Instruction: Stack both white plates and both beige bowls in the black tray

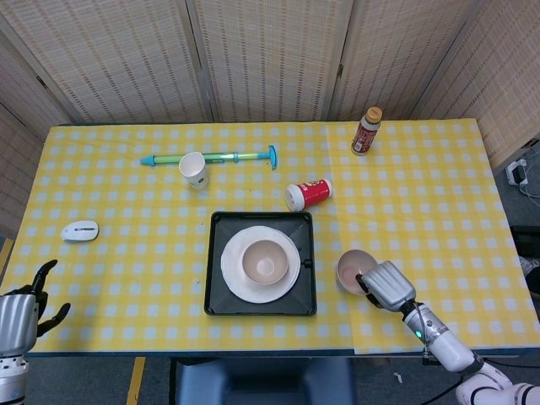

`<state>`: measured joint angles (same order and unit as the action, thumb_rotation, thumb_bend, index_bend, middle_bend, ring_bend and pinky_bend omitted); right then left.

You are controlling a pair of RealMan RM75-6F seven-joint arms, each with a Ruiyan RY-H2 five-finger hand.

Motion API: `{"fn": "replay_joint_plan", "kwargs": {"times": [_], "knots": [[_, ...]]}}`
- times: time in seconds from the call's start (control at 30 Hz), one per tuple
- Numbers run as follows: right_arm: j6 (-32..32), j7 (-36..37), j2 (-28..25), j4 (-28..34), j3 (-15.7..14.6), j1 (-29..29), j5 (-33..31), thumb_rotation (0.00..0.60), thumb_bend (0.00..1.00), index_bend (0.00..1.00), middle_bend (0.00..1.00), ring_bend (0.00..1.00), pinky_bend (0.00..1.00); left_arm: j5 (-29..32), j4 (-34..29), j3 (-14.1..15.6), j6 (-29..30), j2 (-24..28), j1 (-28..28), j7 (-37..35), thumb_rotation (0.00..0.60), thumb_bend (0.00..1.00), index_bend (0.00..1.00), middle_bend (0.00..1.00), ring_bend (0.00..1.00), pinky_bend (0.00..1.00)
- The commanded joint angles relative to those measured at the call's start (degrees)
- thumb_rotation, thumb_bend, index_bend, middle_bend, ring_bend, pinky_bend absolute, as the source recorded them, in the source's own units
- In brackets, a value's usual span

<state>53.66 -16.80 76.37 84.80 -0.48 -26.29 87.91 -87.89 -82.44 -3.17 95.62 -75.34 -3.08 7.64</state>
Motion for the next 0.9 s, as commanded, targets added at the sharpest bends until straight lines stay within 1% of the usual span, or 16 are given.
{"fn": "replay_joint_plan", "kwargs": {"times": [0.03, 0.17, 0.3, 0.43, 0.63, 0.73, 0.9], "knots": [[0.05, 0.15, -0.03, 0.14, -0.17, -0.14, -0.26, 0.6, 0.49, 0.65, 0.91, 0.92, 1.0, 0.12, -0.19, -0.11, -0.13, 0.02, 0.1, 0.55, 0.6, 0.21, 0.23, 0.97, 0.73, 0.81], [2.17, 0.59, -0.51, 0.76, -0.29, 0.31, 0.35, 0.6, 0.49, 0.67, 0.91, 0.92, 1.0, -0.26, -0.38, -0.13, 0.05, -0.02, 0.23, 0.48, 0.6, 0.21, 0.23, 0.97, 0.73, 0.81], [4.02, 0.53, -1.42, 1.86, -0.23, 0.52, 1.01, 0.6, 0.49, 0.67, 0.91, 0.92, 1.0, -0.4, -0.44, -0.2, -0.09, -0.05, 0.26, 0.68, 0.6, 0.21, 0.23, 0.97, 0.73, 0.81], [6.31, -2.59, -2.0, 3.05, 0.03, 0.83, 1.77, 0.6, 0.49, 0.67, 0.91, 0.92, 1.0, -0.68, -0.37, -0.4, 0.23, -0.18, 0.34, 1.48, 0.6, 0.21, 0.23, 0.97, 0.72, 0.81], [6.88, -6.08, -3.6, 6.82, 0.39, 0.38, 1.83, 0.6, 0.49, 0.67, 0.91, 0.92, 1.0, -0.77, -0.96, -0.62, 0.69, 0.02, 0.67, 2.89, 0.6, 0.21, 0.23, 0.97, 0.68, 0.81], [6.68, -8.53, -4.0, 9.24, 0.89, -0.22, 1.64, 0.6, 0.49, 0.67, 0.91, 0.93, 1.0, -0.59, -1.18, -0.7, 0.7, 0.28, 0.85, 3.26, 0.6, 0.21, 0.23, 0.95, 0.67, 0.79], [3.56, -13.59, -4.54, 14.42, 3.11, -3.24, -0.26, 0.6, 0.49, 0.67, 0.91, 0.93, 1.0, 0.56, -2.98, -0.69, -0.25, 1.7, 1.23, 3.69, 0.6, 0.21, 0.24, 0.91, 0.65, 0.78]]}}
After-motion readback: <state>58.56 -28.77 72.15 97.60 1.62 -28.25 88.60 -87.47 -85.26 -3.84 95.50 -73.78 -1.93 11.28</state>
